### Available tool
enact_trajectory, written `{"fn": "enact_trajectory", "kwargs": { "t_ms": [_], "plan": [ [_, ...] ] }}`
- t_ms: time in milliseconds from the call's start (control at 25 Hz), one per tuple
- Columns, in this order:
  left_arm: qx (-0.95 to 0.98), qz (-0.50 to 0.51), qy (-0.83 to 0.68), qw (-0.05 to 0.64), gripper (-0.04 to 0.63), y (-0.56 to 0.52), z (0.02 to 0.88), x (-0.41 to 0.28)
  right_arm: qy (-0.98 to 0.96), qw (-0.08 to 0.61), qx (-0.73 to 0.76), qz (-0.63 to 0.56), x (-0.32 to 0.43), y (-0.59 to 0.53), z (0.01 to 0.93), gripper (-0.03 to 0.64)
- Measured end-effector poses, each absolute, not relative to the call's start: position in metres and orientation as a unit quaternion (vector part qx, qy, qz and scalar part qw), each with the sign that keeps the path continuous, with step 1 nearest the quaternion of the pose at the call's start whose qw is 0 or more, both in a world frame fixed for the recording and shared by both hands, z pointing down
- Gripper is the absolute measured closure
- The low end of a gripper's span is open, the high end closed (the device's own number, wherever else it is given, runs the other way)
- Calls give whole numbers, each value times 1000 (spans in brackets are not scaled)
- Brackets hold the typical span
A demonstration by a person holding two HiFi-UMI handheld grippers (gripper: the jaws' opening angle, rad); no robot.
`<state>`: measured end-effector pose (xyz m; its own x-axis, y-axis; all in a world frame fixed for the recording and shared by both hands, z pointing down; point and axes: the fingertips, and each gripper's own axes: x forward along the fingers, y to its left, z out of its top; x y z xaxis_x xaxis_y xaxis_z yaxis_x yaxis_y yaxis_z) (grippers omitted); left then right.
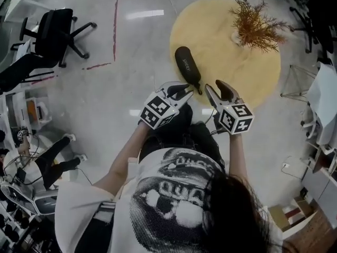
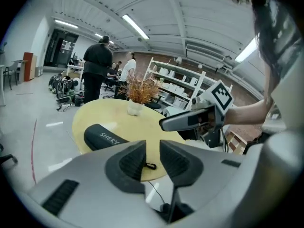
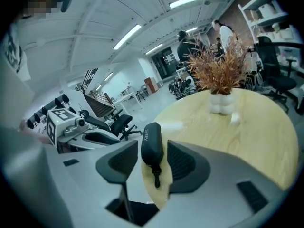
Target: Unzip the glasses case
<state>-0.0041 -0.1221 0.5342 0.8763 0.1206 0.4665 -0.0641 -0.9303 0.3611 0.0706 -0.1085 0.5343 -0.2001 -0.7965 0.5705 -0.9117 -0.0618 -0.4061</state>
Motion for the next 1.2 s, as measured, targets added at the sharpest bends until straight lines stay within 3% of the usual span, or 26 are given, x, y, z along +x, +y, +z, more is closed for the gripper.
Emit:
{"fn": "enact_trajectory", "kwargs": {
  "t_ms": [440,1200],
  "plan": [
    [961,214,30,174,502,-68,507,20,-682,64,653,323,70,-28,501,439],
    [972,210,34,102,503,134,465,-53,-703,21,680,210,-4,166,442,529]
  ]
}}
